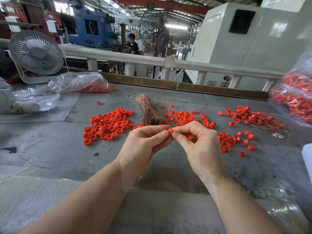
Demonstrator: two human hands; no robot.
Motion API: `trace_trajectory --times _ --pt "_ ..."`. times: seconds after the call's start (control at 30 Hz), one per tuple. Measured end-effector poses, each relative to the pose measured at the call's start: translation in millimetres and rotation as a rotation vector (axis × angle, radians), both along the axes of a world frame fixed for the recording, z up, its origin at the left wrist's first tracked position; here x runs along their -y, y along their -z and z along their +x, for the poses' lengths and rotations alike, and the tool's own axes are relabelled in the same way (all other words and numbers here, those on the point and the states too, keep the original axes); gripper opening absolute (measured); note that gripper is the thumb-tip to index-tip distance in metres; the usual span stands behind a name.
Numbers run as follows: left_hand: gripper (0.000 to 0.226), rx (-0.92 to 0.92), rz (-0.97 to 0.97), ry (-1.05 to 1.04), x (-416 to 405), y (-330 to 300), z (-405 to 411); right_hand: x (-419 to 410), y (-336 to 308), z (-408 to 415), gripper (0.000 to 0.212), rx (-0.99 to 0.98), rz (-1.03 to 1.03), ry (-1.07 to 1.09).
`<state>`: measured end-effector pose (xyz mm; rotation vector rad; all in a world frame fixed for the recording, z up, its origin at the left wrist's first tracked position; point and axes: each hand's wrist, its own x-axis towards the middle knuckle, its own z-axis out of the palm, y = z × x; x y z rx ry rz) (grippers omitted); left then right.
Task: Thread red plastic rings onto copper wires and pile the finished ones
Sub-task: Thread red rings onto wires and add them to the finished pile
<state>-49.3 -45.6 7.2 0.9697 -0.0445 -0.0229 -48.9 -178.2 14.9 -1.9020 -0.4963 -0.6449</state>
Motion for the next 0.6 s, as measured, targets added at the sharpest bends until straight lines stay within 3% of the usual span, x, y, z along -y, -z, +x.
trace_trajectory --times 0.2,0.4,0.6 --pt "0.017 0.015 -0.012 -0.015 1.2 -0.7 -0.6 -1.1 0.2 0.7 0.030 0.004 0.017 0.012" --pt "0.015 0.027 0.003 -0.045 0.4 -0.7 -2.0 -0.7 3.1 2.0 0.012 0.026 -0.051 -0.030" --pt "0.018 0.031 0.037 -0.061 0.2 -0.5 -2.8 -2.9 4.1 0.4 0.010 0.058 -0.078 -0.034"
